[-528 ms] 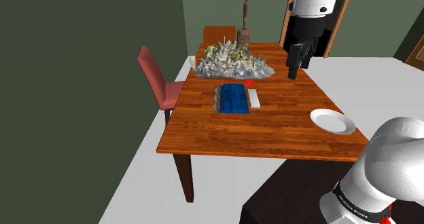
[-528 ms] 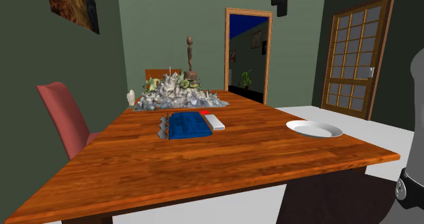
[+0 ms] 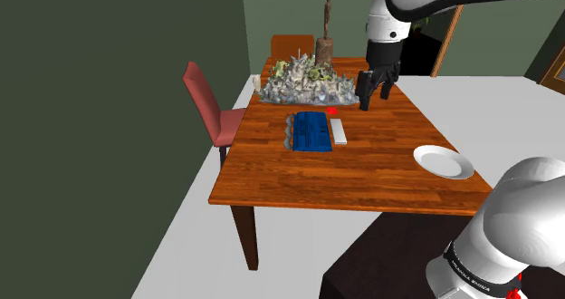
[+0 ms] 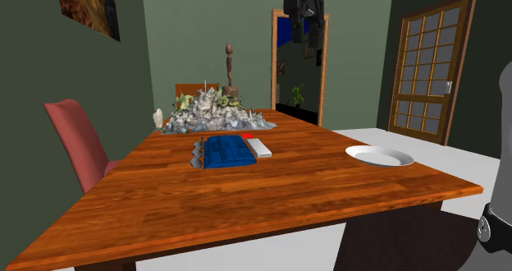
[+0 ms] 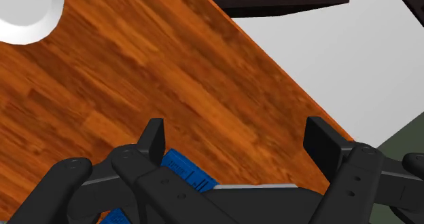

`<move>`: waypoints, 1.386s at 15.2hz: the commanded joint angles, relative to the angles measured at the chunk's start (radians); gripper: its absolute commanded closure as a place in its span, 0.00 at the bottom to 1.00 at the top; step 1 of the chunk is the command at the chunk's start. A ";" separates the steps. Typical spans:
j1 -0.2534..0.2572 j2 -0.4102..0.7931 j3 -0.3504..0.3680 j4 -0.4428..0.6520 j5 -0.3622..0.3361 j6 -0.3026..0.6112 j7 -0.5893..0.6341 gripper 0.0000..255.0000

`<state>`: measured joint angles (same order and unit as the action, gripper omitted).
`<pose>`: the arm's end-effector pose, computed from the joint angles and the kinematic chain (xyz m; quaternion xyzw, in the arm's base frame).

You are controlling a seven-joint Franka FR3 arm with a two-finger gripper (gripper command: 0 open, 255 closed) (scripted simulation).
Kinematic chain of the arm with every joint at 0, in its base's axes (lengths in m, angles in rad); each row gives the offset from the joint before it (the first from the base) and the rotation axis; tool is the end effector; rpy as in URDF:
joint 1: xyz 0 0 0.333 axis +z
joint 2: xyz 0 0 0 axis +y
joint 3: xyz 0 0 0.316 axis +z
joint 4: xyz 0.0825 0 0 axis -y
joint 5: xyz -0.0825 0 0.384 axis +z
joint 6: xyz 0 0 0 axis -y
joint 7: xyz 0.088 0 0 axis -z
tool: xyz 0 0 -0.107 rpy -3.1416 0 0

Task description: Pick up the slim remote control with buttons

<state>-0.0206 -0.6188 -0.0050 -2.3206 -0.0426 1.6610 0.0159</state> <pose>0.3587 -0.0137 0.5595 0.9994 -0.0179 -0.0205 0.0196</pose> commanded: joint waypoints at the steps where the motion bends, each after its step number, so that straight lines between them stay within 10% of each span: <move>1: -0.017 0.056 -0.010 -0.003 -0.004 0.064 0.020 0.00; 21: -0.139 0.723 -0.111 0.278 0.027 0.474 0.197 0.00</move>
<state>-0.1525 0.0659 -0.1096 -2.0613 -0.0212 2.1138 0.2077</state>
